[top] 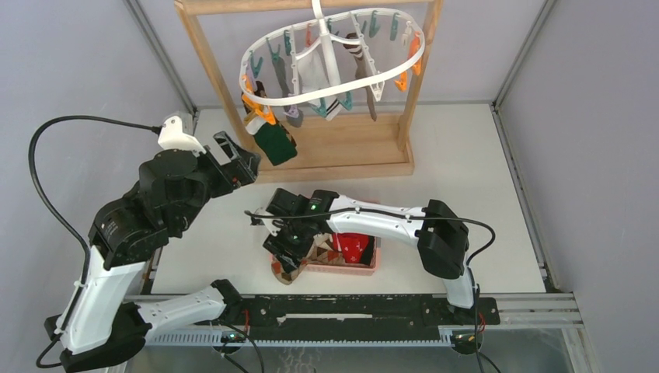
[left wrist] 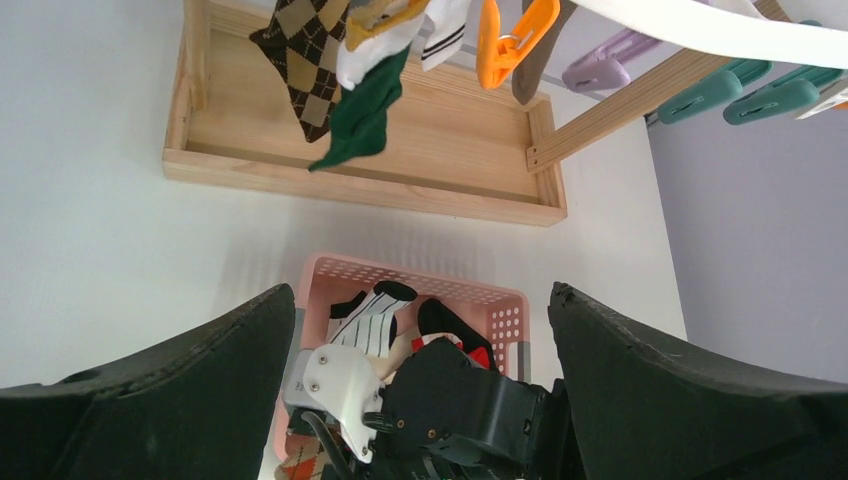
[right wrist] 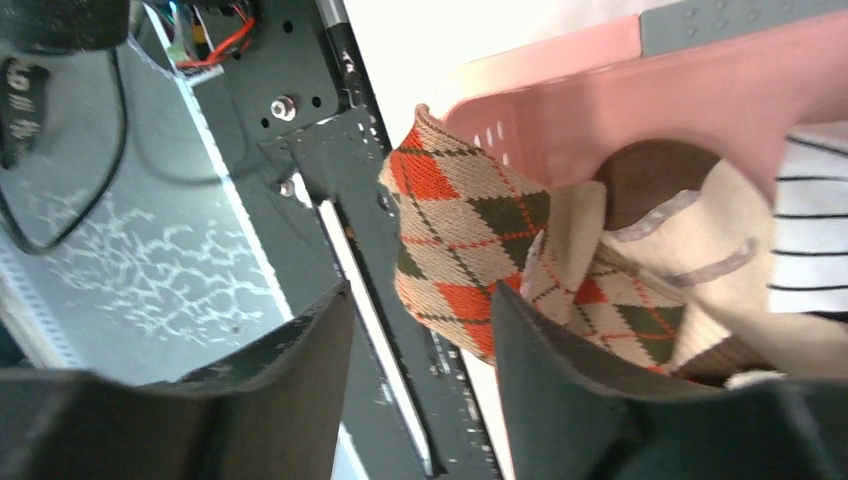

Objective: Remove the socks clipped to the hanger
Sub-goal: Place the sock in the bin.

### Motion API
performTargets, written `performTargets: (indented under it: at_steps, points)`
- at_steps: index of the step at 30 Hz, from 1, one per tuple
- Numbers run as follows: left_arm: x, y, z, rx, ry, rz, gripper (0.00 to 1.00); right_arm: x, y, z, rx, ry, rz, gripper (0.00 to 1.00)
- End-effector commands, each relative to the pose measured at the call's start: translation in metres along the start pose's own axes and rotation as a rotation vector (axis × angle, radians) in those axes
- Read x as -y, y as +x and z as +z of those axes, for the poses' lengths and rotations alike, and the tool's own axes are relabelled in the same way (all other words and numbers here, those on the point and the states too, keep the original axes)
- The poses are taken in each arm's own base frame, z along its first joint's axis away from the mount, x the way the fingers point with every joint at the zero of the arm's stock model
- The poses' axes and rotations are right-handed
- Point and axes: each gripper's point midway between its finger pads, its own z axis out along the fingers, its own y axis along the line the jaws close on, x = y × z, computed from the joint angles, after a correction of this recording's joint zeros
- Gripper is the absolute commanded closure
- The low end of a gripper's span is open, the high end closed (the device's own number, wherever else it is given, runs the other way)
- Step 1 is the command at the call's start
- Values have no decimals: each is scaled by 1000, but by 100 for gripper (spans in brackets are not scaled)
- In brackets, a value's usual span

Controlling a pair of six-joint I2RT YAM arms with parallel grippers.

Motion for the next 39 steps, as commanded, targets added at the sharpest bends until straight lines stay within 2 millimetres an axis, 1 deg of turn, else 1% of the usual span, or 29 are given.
performTargets:
  at_steps: [1,3,8,12,15,18,23,26,29,34,37,39]
  points:
    - [-2,-4,-1,25,-9,-19,0,5,-17,-9,47,47,-44,33]
    - [-3,-3,0,23,-12,-18,0,9,-15,-9,39,69,-51,29]
    - [-1,-2,2,18,-10,-15,0,19,-11,-4,23,131,-70,27]
    - [0,-1,4,12,-10,-8,0,26,-9,0,9,158,-74,27]
    - [0,1,4,5,-10,-5,0,27,-7,4,0,151,-72,30]
    - [0,2,5,0,-13,-2,0,24,-6,7,-7,130,-71,36]
    - [1,2,5,-4,-14,1,0,19,-6,10,-8,96,-74,50]
    - [2,3,7,-7,-15,2,0,18,-8,8,-2,85,-74,61]
    - [3,4,9,-11,-14,4,0,16,-10,5,7,77,-76,68]
    - [3,5,10,-12,-13,3,0,13,-13,-2,23,64,-81,88]
    - [3,5,11,-13,-14,4,0,12,-16,-7,37,63,-84,92]
    - [3,5,11,-12,-16,2,0,11,-19,-13,50,61,-86,92]
